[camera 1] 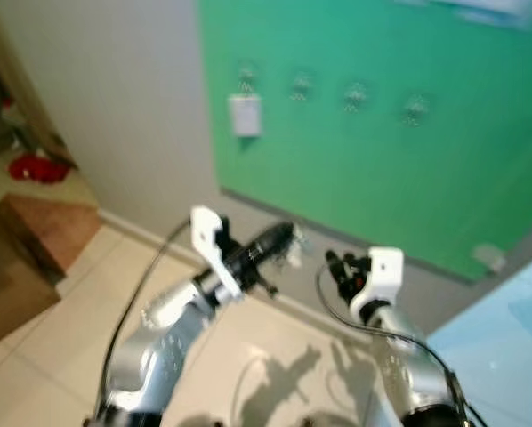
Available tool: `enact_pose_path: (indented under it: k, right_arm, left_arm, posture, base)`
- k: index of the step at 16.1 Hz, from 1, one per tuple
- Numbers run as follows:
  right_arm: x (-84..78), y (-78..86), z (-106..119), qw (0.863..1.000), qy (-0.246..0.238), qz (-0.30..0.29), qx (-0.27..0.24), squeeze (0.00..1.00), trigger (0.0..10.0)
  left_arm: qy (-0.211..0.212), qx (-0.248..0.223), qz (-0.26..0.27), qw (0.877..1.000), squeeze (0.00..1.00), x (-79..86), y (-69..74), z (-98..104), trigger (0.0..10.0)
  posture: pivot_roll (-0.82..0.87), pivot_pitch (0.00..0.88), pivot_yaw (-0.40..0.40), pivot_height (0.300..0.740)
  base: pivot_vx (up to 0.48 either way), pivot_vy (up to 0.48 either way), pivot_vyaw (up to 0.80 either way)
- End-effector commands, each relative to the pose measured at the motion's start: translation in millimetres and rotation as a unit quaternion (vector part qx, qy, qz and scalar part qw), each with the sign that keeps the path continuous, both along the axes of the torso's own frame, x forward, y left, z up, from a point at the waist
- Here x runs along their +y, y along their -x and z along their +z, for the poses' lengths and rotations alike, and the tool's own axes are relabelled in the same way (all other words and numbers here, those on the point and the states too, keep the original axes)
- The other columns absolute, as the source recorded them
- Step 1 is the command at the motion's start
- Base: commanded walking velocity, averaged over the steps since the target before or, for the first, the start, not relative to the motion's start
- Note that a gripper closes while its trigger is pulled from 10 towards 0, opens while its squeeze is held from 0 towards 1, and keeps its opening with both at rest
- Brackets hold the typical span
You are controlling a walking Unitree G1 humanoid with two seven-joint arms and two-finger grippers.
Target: Hang keys on a hook
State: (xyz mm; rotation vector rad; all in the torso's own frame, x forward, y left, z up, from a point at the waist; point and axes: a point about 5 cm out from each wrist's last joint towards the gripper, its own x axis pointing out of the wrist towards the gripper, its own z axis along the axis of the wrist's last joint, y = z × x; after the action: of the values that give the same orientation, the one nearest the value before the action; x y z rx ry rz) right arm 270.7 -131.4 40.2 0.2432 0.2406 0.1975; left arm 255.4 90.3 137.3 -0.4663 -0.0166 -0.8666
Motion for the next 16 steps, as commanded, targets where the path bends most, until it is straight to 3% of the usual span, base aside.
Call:
enact_pose_path:
  k: [1, 4, 6, 13, 14, 16]
  right_arm:
    - [-6.9, -2.8, 6.0, 1.000, 0.002, -0.011, -0.013, 0.00, 10.0]
    - [-3.5, -5.8, 17.2, 0.999, -0.004, -0.013, -0.038, 0.00, 10.0]
    - [-2.3, -7.2, 19.2, 0.999, 0.025, -0.009, -0.036, 0.00, 10.0]
    - [6.1, -7.9, 25.2, 0.999, -0.023, 0.007, -0.043, 0.00, 10.0]
    - [7.2, -7.2, 29.0, 0.998, -0.013, 0.012, -0.061, 0.00, 10.0]
    - [7.2, -6.5, 24.7, 0.999, 0.004, 0.013, -0.048, 0.00, 10.0]
  left_arm:
    - [0.016, -0.013, -0.013, 1.000, 0.00, -7.1, -0.1, 10.7, 10.0]
    - [0.031, -0.040, -0.019, 0.999, 0.00, -11.7, -1.8, 28.3, 10.0]
    - [0.036, -0.044, -0.025, 0.998, 0.00, -12.9, -0.6, 32.5, 10.0]
    - [0.040, -0.061, -0.051, 0.996, 0.00, -19.3, -0.2, 48.4, 10.0]
    - [0.041, -0.064, -0.054, 0.996, 0.00, -19.8, 0.5, 50.2, 10.0]
    - [0.041, -0.065, -0.057, 0.995, 0.00, -20.6, 1.4, 51.5, 10.0]
  posture:
    - [0.03, 0.086, -0.011, 0.740]
    - [0.03, 0.090, -0.005, 0.740]
    - [0.03, 0.093, 0.001, 0.740]
    - [0.04, 0.092, 0.011, 0.740]
    - [0.04, 0.093, 0.012, 0.740]
    - [0.04, 0.093, 0.010, 0.740]
  base:
    - [0.000, 0.000, -0.80]
    - [0.181, 0.000, -0.53]
    - [0.274, 0.000, 0.00]
    - [0.272, 0.000, -0.46]
    - [0.270, 0.000, -0.80]
    - [0.274, 0.000, 0.00]
